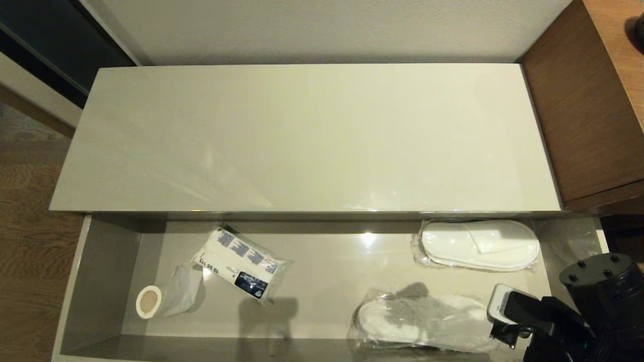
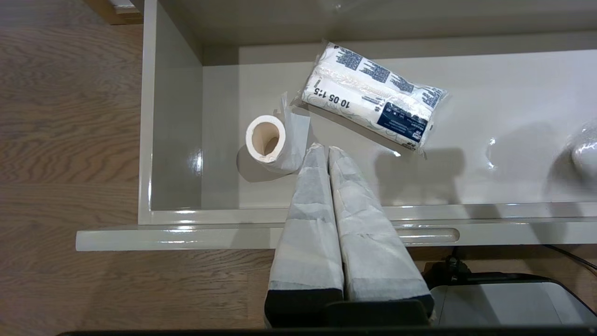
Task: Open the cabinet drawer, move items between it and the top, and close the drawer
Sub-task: Put the disposable slippers in the drawer
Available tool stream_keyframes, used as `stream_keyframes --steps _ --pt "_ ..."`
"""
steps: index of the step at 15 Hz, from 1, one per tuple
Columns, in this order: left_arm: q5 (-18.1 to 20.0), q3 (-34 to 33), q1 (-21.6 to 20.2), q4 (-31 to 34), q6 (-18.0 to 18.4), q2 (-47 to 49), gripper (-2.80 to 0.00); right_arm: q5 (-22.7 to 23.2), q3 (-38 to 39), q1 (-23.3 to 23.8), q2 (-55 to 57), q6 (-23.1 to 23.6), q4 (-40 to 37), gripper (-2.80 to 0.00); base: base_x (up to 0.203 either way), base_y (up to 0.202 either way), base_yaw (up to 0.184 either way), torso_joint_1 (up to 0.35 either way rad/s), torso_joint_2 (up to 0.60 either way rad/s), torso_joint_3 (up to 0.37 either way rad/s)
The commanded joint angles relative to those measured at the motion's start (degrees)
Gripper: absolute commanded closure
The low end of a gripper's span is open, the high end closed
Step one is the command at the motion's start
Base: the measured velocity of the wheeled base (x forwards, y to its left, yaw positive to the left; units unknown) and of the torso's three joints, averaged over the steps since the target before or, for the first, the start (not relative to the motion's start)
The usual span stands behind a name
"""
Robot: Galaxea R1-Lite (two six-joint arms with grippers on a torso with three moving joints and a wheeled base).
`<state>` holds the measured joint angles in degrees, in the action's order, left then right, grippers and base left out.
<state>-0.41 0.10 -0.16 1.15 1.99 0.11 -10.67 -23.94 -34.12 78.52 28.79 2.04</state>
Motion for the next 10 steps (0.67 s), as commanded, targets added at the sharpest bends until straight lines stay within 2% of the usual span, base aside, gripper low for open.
stream_keyframes --steps 1,2,4,6,8,10 --pt "0.0 0.0 0.0 0.0 0.0 0.0 0.00 -0.3 0.1 0.2 -3.3 -0.6 -0.1 -2.80 0.000 0.000 0.000 0.000 0.00 0.000" --pt "0.0 0.0 0.0 0.0 0.0 0.0 0.00 -0.5 0.0 0.4 -4.9 -1.7 -0.1 -2.80 0.000 0.000 0.000 0.000 0.00 0.000" --pt "0.1 0.0 0.0 0.0 0.1 0.0 0.00 -3.1 -0.4 1.3 -10.8 -8.2 -0.5 -2.80 0.000 0.000 0.000 0.000 0.00 0.000" --pt "0.1 0.0 0.0 0.0 0.6 0.0 0.00 -11.1 -1.5 3.5 -17.0 -17.8 -1.6 -2.80 0.000 0.000 0.000 0.000 0.00 0.000" --pt "0.1 -0.1 0.0 0.0 0.8 0.0 0.00 -15.1 -4.3 11.0 -21.9 -24.2 -5.2 -2.80 0.000 0.000 0.000 0.000 0.00 0.000" --pt "0.1 -0.1 0.0 -0.1 0.0 0.0 0.00 -16.7 -7.5 18.3 -28.5 -29.0 -12.7 -2.80 0.000 0.000 0.000 0.000 0.00 0.000"
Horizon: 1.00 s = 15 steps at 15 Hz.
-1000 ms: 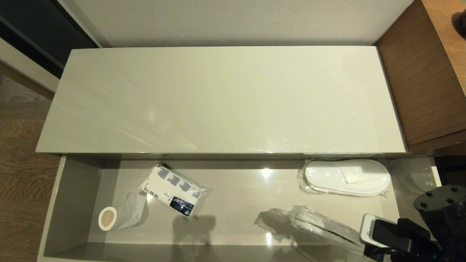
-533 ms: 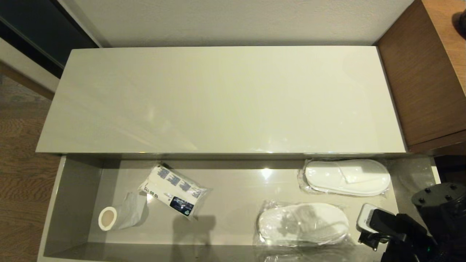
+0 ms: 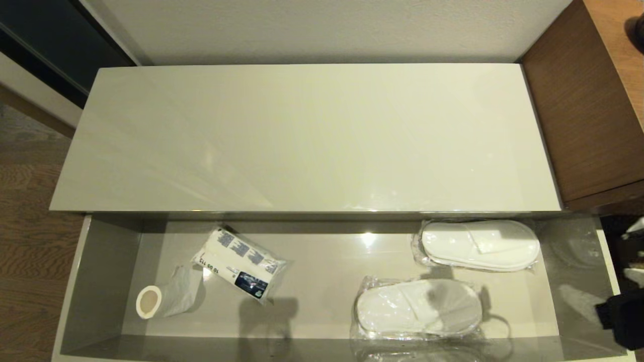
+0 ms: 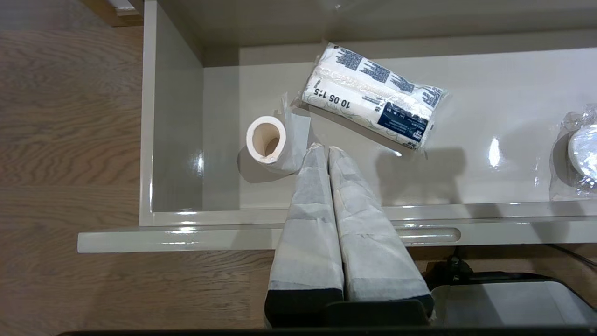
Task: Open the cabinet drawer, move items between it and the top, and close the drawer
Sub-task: Put the disposable slippers in the drawer, then take out the roll paper from the drawer
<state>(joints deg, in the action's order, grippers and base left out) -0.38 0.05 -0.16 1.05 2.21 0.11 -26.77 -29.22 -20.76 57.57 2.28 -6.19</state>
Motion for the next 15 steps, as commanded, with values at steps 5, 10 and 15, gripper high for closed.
stream_keyframes --steps 5,10,15 --pt "0.0 0.0 0.0 0.0 0.0 0.0 0.00 -1.4 -14.5 11.5 -21.1 -7.0 -29.4 0.00 0.000 0.000 0.000 0.000 0.00 0.000" --pt "-0.1 0.0 0.0 0.0 0.0 0.0 0.00 4.0 -31.1 15.6 -24.3 -13.8 -50.7 0.00 0.000 0.000 0.000 0.000 0.00 0.000" --pt "-0.1 0.0 0.0 0.0 0.1 0.0 0.00 10.2 -43.1 15.8 -27.8 -13.9 -63.9 0.00 0.000 0.000 0.000 0.000 0.00 0.000"
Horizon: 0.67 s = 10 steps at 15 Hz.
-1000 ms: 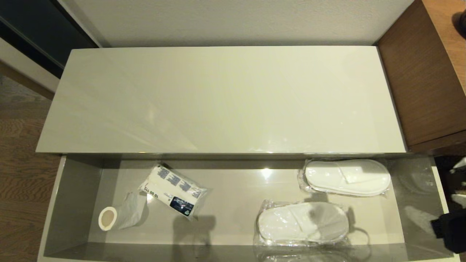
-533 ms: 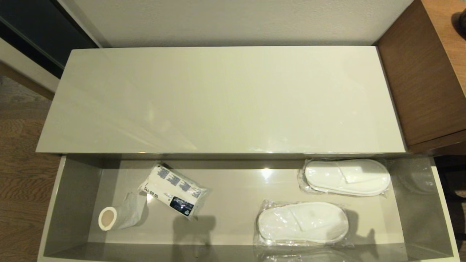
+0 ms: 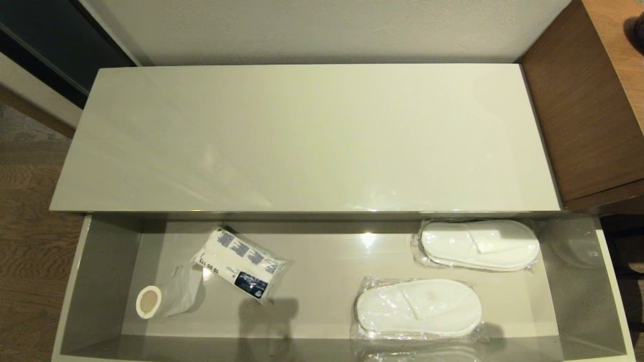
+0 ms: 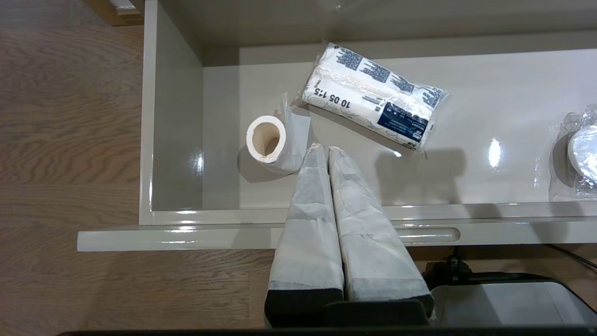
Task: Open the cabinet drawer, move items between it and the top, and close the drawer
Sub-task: Take out the roll paper from the drawer
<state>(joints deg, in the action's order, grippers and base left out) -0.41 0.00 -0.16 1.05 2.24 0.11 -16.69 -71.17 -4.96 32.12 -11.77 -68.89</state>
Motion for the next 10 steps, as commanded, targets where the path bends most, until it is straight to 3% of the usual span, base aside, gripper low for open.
stream_keyframes --steps 1,6,10 --pt "0.0 0.0 0.0 0.0 0.0 0.0 0.00 1.2 -1.0 0.0 -4.8 1.4 -3.5 0.00 0.000 0.000 0.000 0.000 0.00 0.000" --pt "0.0 0.0 0.0 0.0 0.1 0.0 0.00 13.3 -0.3 5.0 -9.0 7.0 -10.3 0.00 0.000 0.000 0.000 0.000 0.00 0.000" --pt "0.0 0.0 0.0 0.0 0.1 0.0 0.00 14.4 5.2 5.2 -12.0 9.1 -9.5 0.00 0.000 0.000 0.000 0.000 0.00 0.000"
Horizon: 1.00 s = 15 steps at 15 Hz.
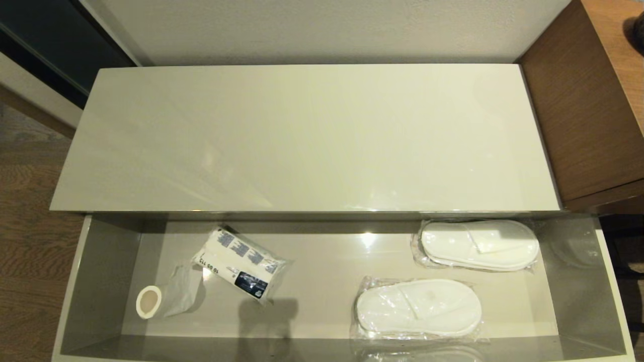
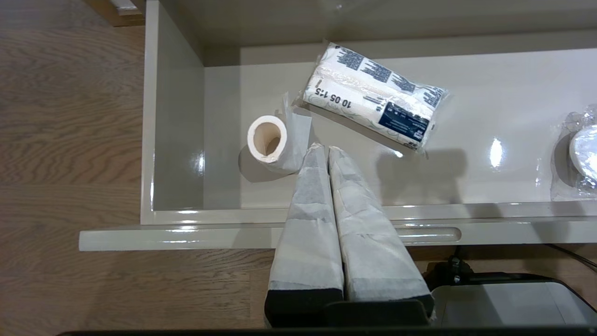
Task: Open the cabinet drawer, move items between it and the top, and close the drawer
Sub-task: Take out the roll paper from the drawer
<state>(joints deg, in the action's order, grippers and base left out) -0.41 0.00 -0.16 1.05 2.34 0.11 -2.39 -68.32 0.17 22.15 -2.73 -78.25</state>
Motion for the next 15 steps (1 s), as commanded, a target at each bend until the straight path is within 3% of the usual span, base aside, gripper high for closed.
stream_keyframes --steps 1,5,10,14,15 --pt "0.0 0.0 0.0 0.0 -0.1 0.0 0.00 0.0 5.8 0.1 -4.2 0.6 1.2 0.00 0.000 0.000 0.000 0.000 0.00 0.000" --pt "0.0 0.0 0.0 0.0 -0.1 0.0 0.00 -1.6 20.3 0.3 -13.5 7.4 11.9 0.00 0.000 0.000 0.000 0.000 0.00 0.000" --pt "0.1 0.1 0.0 0.1 0.4 0.0 0.00 -5.1 32.6 0.3 -19.4 11.3 18.1 0.00 0.000 0.000 0.000 0.000 0.00 0.000" --pt "0.0 0.0 0.0 0.1 0.4 0.0 0.00 -6.4 40.1 0.3 -19.9 11.2 30.7 0.00 0.000 0.000 0.000 0.000 0.00 0.000" --pt "0.0 0.0 0.0 0.1 0.4 0.0 0.00 -6.5 43.8 0.3 -20.0 11.2 37.9 0.00 0.000 0.000 0.000 0.000 0.00 0.000"
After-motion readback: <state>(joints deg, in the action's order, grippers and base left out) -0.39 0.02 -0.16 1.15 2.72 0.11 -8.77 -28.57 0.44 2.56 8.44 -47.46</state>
